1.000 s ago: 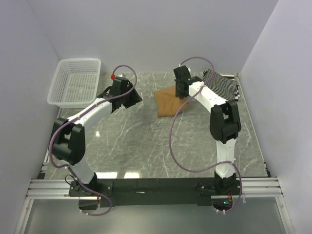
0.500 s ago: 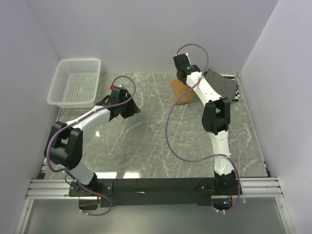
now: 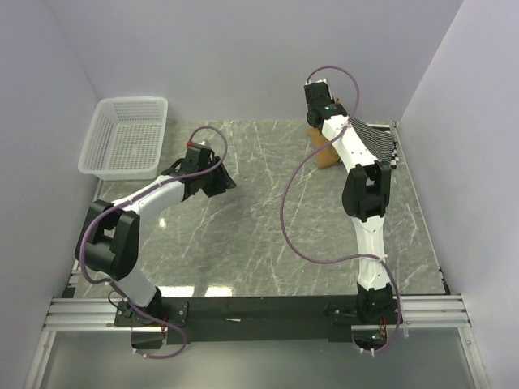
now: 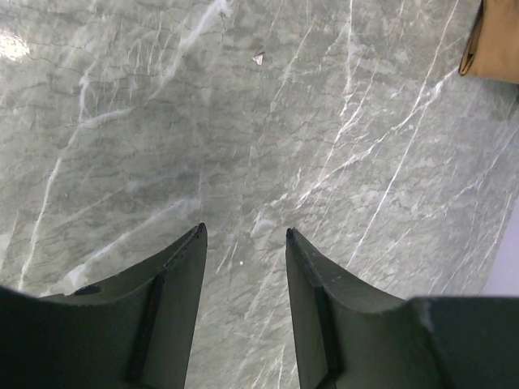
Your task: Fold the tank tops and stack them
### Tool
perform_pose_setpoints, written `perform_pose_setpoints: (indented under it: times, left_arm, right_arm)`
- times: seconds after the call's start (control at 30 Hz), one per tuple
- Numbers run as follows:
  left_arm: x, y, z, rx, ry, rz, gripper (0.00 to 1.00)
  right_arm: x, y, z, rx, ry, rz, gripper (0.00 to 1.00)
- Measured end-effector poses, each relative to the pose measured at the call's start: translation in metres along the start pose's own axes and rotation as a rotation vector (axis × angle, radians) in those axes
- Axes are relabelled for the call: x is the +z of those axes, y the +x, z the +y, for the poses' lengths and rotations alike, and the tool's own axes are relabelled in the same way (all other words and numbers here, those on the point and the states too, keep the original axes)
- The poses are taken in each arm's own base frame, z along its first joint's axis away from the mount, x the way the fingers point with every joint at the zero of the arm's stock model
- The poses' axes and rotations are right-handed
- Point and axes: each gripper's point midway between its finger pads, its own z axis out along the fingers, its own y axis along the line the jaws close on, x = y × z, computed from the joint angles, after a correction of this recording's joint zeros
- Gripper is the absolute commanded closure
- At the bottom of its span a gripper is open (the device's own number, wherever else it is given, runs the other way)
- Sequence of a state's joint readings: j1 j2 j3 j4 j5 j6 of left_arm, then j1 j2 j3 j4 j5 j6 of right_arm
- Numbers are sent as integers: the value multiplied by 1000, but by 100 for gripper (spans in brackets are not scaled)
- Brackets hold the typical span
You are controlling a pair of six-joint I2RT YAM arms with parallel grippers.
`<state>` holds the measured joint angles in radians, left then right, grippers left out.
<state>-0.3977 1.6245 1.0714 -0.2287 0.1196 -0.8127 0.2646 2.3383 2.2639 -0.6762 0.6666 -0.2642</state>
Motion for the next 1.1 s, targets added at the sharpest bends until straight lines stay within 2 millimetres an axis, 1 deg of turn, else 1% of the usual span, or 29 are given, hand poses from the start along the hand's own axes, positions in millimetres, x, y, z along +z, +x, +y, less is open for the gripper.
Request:
perform_pose_setpoints:
  times: [0.17,0.4,0.6,0.7,0.87,0.97,1.03,1.1]
  left_arm:
    - [4,4,1,-2,2,19,51]
    - [7,7,3,-3,0,33,51]
    - [9,10,3,1,-1,40,52]
    - [12,14,5,5,-8,51,52]
    - [16,17,7,7,-15,61,52]
    - [16,18,8,7,-16,64,52]
    - [16,18,7,8,-15,65,52]
    - [17,18,7,8,-16,66,52]
  right_arm:
    - [1,-1,-3,-24,3,-4,100]
    - [-2,-10,-9,-26,10,-26,100]
    - [1,-9,-15,-22,13,-25,100]
    - [2,-10,-25,-4,13,-28,100]
    - [-3,-15,-54,61,25,-51,100]
    - [-1,-16,-72,106,31,-61,100]
    - [2,-14,-79,137,22,-61,100]
    - [5,-13,-81,161,5,-62,100]
